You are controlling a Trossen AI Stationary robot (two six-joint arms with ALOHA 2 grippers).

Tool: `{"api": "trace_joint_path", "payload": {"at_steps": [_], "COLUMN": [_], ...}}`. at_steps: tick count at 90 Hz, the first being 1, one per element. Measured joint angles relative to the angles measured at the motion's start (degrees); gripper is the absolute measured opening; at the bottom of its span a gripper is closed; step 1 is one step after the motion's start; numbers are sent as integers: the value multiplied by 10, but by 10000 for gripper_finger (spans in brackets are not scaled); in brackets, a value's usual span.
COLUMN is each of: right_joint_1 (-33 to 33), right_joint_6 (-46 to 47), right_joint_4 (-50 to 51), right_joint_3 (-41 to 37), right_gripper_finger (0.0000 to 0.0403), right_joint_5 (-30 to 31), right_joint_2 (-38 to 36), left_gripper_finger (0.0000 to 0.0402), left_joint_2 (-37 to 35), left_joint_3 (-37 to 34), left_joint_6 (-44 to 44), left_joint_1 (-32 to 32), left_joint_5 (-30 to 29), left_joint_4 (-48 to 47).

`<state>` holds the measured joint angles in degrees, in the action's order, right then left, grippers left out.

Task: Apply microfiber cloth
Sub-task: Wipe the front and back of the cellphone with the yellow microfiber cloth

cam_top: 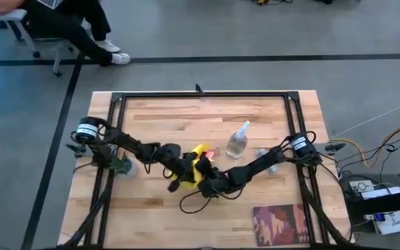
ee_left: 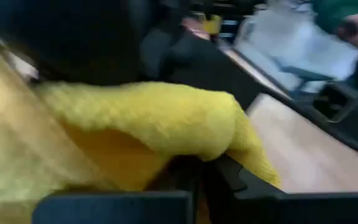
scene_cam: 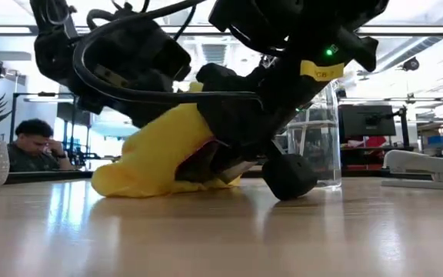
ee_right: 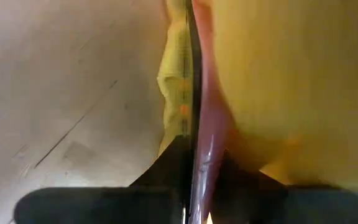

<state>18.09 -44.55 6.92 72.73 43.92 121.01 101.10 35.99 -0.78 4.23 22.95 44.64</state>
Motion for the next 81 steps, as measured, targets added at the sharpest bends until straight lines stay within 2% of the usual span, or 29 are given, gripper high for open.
{"api": "trace_joint_path", "payload": {"at_steps": [7,18,37,55,81], "right_joint_1": [0,2,30,47,51], "right_joint_6": [20,28,19,67,97], "right_joint_4": [9,13,22,18,39], "right_joint_3": [0,1,21,26,32], "right_gripper_finger": [18,15,7,5,4], "right_joint_5": [7,18,19,-19,-2], "right_joint_2": [-2,-3,-7,-10,-12], "left_gripper_finger": [0,0,0,0,0], "left_joint_2": [0,0,-2,-1,-1], "left_joint_3": [0,-1,-5,-8,-42], "left_joint_6": [-3,1,33,32,1], "left_joint_1": [2,2,-4,-8,-7], "left_joint_5": [-26,-34,-35,-26,-20], "left_joint_4": [2,2,-26,-37,-56]}}
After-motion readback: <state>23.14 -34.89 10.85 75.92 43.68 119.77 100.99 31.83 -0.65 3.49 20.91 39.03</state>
